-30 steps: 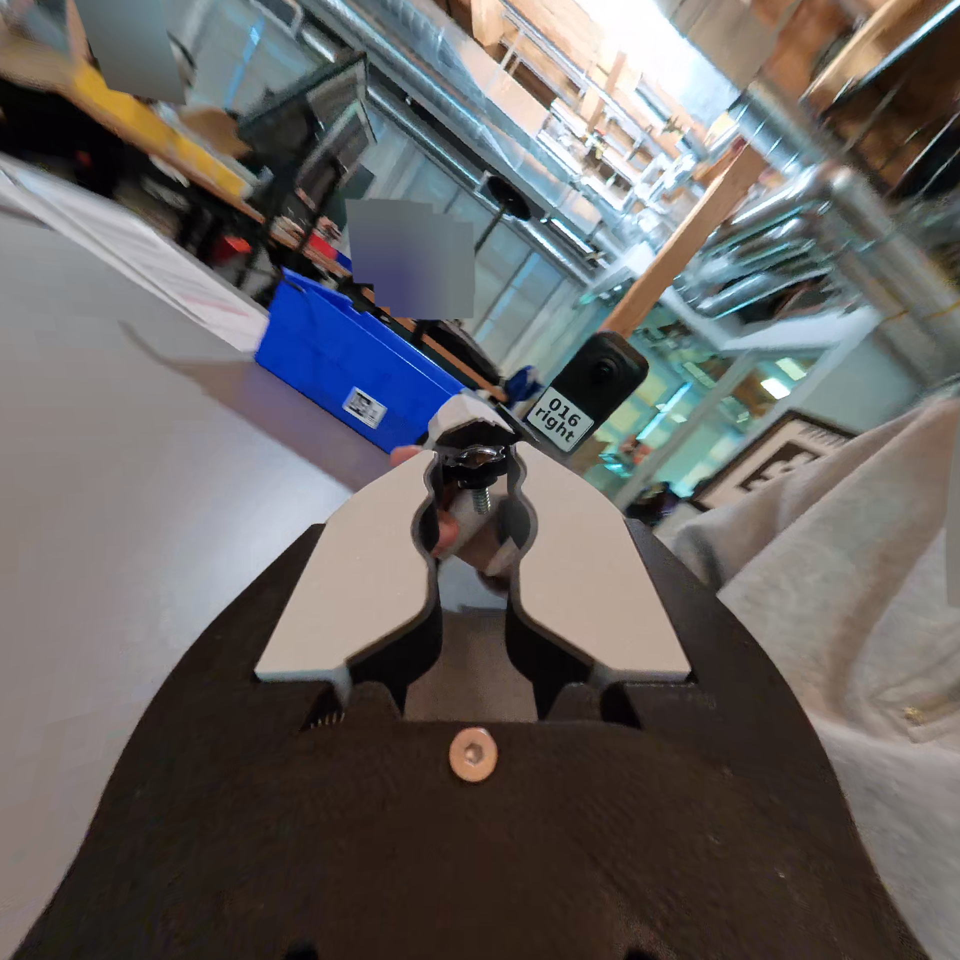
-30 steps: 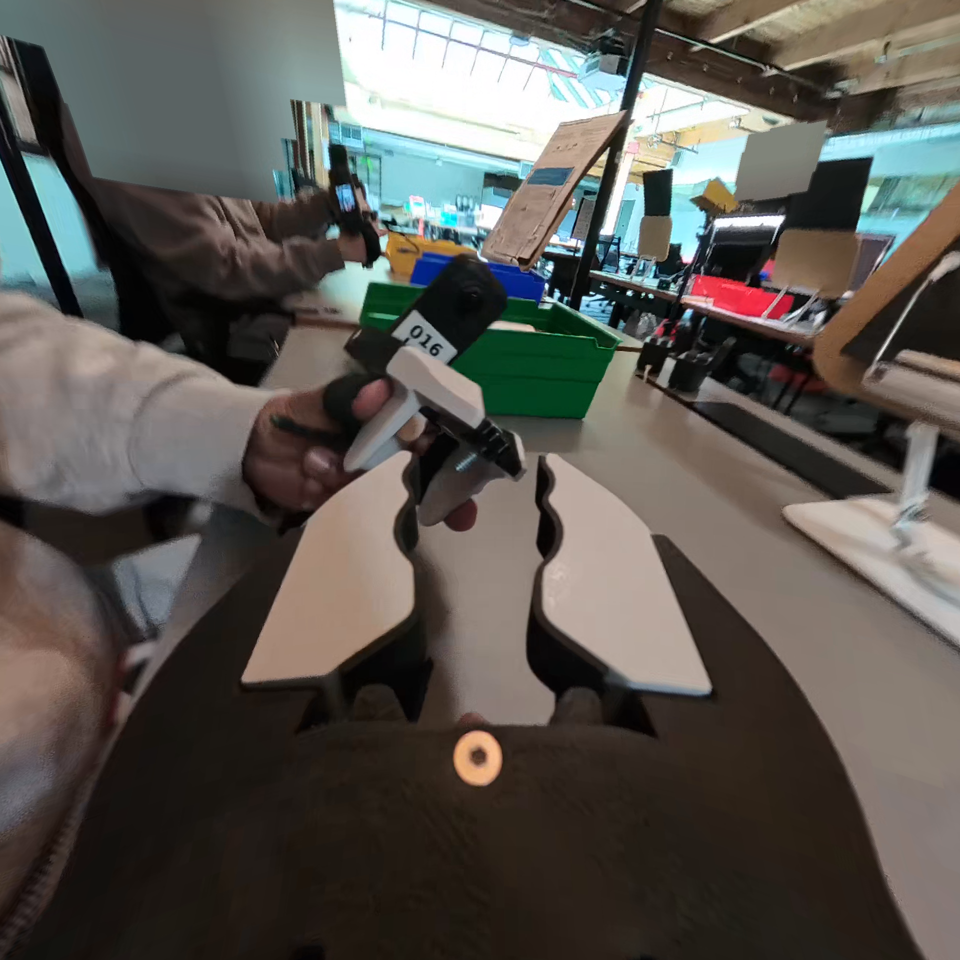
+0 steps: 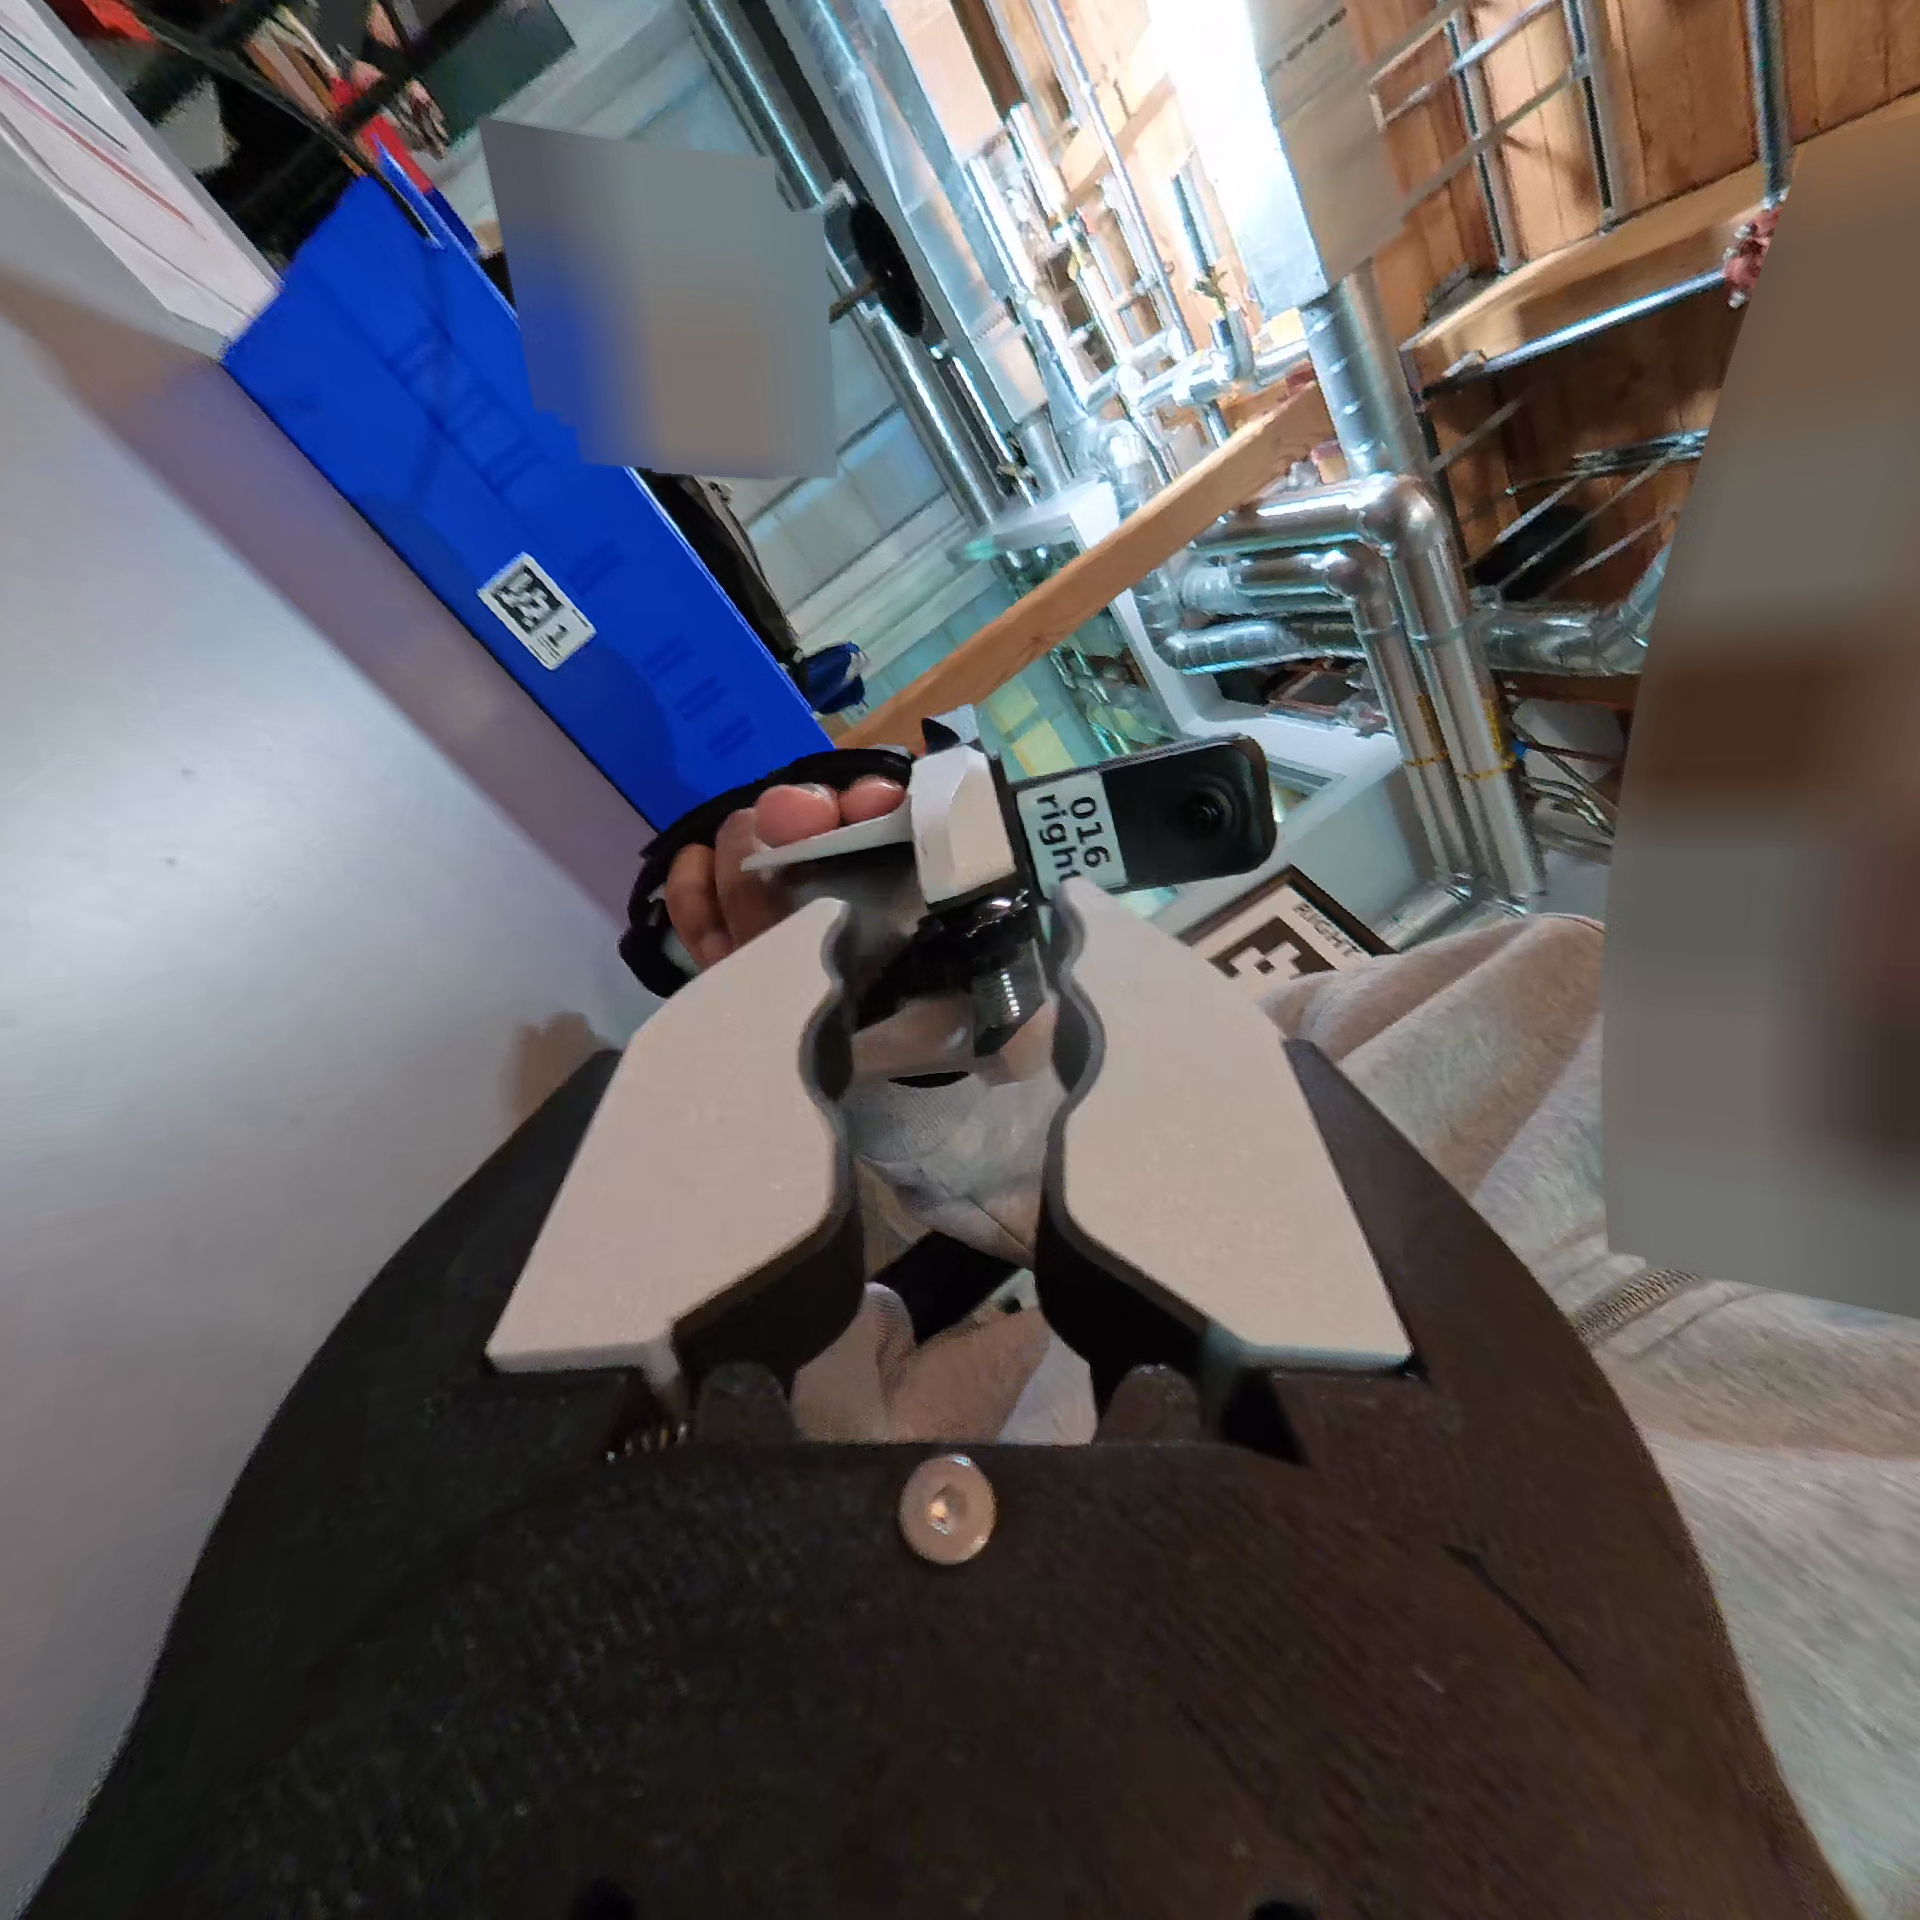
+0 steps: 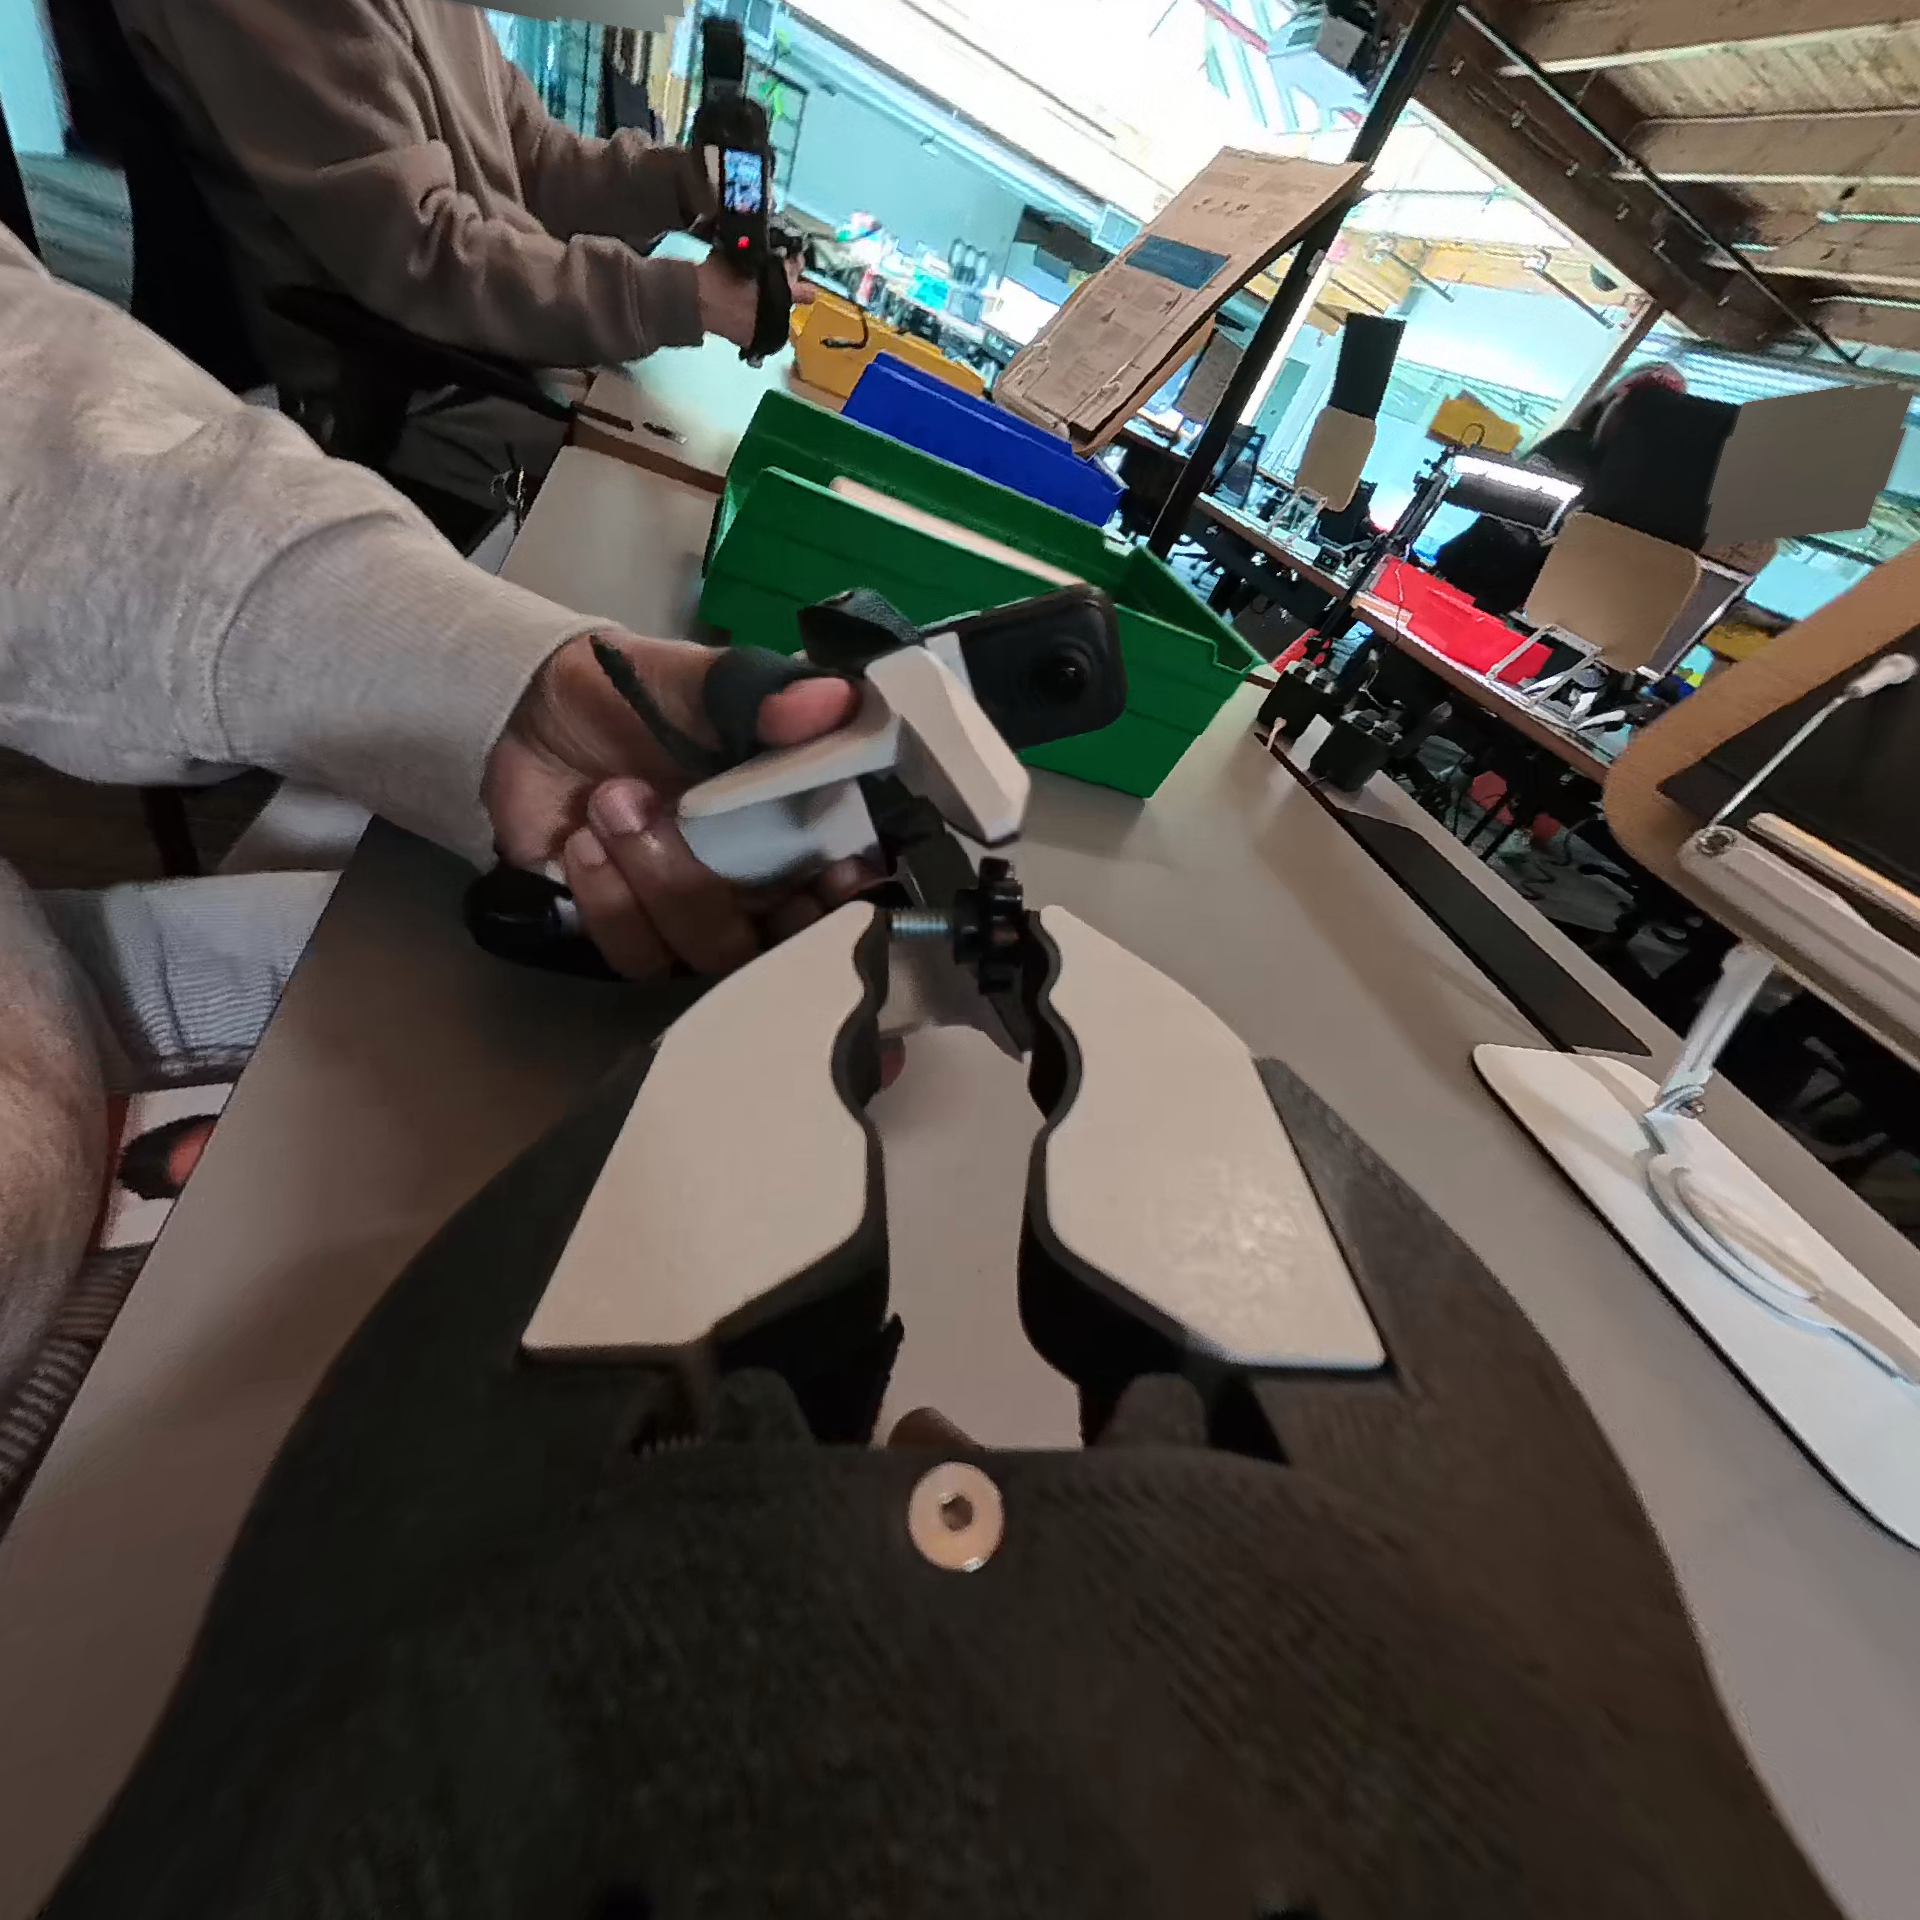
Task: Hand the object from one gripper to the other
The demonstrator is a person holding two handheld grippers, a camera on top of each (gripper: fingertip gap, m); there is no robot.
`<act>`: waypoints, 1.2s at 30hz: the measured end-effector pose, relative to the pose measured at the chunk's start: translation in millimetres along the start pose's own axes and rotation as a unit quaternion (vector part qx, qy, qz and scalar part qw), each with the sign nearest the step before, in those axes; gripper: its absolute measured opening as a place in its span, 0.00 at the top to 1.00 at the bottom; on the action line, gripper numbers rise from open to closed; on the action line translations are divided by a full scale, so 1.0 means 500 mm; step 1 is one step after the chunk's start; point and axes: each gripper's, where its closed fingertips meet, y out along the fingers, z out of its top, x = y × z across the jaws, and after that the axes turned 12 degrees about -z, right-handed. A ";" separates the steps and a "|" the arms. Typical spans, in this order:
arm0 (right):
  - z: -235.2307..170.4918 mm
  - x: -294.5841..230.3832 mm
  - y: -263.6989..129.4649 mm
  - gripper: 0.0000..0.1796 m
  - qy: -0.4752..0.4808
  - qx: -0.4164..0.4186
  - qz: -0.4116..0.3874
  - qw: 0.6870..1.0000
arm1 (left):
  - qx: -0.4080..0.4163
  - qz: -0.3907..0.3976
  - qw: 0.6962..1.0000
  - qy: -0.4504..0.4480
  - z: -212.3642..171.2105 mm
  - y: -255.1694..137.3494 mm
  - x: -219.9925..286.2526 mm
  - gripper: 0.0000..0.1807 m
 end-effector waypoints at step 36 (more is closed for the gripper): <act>0.006 -0.001 -0.038 0.86 0.710 -0.093 0.263 0.646 | -0.228 0.252 0.796 0.500 -0.020 -0.001 -0.037 0.87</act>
